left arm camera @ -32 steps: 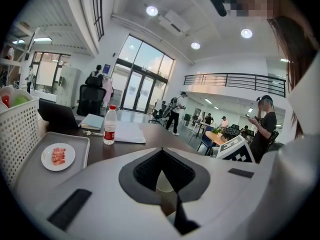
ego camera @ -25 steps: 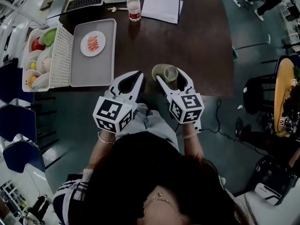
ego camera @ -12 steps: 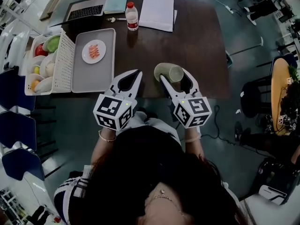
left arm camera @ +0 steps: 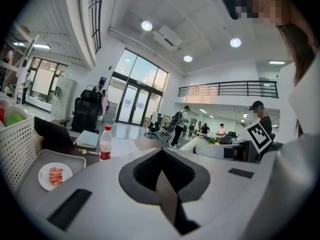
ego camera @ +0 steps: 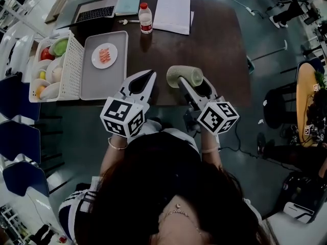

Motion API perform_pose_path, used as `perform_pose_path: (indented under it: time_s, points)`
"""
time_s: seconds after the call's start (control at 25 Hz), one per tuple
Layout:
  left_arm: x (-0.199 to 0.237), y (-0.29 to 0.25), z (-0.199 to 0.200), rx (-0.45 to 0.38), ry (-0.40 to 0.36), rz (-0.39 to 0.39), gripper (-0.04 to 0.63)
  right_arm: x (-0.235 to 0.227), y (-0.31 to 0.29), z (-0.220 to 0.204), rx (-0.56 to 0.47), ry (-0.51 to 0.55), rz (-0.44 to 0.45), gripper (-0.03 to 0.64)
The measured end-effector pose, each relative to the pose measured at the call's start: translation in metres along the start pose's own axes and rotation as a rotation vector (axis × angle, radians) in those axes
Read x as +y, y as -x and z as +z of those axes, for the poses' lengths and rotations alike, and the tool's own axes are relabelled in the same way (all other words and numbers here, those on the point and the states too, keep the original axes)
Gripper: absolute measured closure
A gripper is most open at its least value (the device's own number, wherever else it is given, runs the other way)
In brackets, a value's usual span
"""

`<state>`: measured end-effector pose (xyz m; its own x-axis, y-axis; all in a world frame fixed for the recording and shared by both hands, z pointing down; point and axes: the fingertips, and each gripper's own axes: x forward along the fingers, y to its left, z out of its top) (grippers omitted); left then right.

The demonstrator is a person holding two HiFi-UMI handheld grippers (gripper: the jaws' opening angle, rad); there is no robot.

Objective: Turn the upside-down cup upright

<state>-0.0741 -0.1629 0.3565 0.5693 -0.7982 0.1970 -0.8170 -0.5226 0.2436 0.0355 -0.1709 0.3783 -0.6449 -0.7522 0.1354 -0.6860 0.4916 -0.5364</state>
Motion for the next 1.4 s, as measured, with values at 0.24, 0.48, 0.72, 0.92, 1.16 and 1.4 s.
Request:
perform_pose_path:
  time_s: [0.24,0.48,0.72,0.92,1.16,1.4]
  points:
    - [0.002,0.002,0.0,0.0,0.006,0.001,0.594,0.001,0.001,0.002,-0.036,-0.134,0.056,0.295]
    - [0.001,0.005,-0.001,0.002,0.015,-0.004,0.594,0.004,0.002,0.003,-0.064,-0.325,0.181,0.295]
    - [-0.002,0.009,0.001,-0.012,0.016,-0.006,0.594,-0.01,0.006,-0.009,-0.082,-0.488,0.233,0.295]
    - [-0.006,0.009,0.002,-0.009,0.014,-0.016,0.594,-0.016,0.008,-0.016,-0.105,-0.678,0.309,0.295]
    - [-0.009,0.009,0.003,-0.005,0.01,-0.024,0.594,-0.024,0.009,-0.019,-0.149,-0.915,0.402,0.295]
    - [-0.015,0.009,0.001,0.001,0.018,-0.06,0.594,-0.025,0.008,-0.024,-0.154,-1.041,0.467,0.295]
